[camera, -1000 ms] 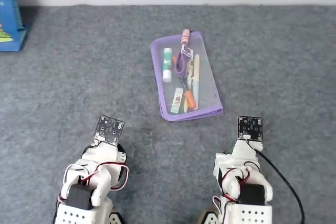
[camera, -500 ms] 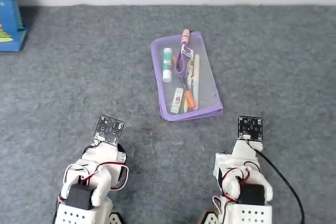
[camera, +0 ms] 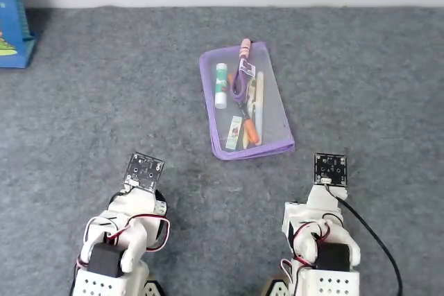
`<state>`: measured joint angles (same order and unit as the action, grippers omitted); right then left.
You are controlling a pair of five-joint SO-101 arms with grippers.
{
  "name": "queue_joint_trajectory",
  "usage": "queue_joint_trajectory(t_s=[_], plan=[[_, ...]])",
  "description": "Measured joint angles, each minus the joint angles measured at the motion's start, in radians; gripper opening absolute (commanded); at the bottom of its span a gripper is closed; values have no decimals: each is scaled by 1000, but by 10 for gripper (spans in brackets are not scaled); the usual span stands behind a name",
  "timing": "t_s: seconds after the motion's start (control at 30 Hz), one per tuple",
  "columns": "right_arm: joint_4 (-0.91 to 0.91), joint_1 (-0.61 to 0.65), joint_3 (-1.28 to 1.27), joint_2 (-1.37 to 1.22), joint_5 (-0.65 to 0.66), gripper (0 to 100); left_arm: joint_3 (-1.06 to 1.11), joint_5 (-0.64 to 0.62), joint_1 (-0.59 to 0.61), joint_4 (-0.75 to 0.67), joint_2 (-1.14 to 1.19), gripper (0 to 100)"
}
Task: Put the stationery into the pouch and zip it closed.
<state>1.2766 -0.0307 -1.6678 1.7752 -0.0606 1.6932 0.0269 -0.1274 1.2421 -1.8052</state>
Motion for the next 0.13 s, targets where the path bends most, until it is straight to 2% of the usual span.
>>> queue_joint_trajectory(t_s=[0.13], plan=[[0,0,0,0,0,9,0,0,0,0,0,15]])
